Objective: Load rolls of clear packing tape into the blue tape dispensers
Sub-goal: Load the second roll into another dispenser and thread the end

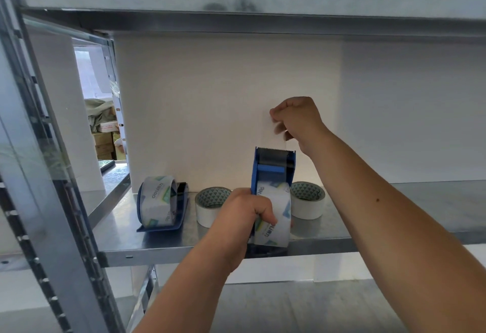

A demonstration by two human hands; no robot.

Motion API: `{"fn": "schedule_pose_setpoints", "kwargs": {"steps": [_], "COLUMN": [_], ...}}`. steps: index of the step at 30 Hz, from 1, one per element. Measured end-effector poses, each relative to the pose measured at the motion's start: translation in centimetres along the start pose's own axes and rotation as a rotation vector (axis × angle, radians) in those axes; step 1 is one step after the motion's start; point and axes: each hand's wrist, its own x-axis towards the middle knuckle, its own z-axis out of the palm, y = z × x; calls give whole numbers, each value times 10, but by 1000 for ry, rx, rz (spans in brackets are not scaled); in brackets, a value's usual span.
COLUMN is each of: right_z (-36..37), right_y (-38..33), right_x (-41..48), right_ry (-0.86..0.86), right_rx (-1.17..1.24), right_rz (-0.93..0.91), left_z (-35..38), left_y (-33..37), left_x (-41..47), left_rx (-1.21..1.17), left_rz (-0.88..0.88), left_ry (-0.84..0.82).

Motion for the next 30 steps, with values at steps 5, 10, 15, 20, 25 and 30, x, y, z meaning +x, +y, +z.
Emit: {"fn": "schedule_pose_setpoints", "kwargs": {"steps": [5,10,15,20,25,30], "right_z": [5,13,12,22,21,20], "right_y": [-2,1,23,43,56,61], "right_x": [9,10,3,-34,-51,-62], "right_ry": [39,40,12,-262,-403,-406], "right_rx": [41,45,90,265,646,741], "right_rz": [6,51,203,373,429,442], "left_z": [-1,-4,-15,-24,-24,-23], "left_y": [3,4,16,37,44,45], "left_x": [0,1,-4,-9,-7,-7], "left_rx": [2,-70,-148,-303,-345,-371], "left_rz": [-21,-32,-3,78,57,64], "left_ry": [14,34,-41,-107,-110,-101]}}
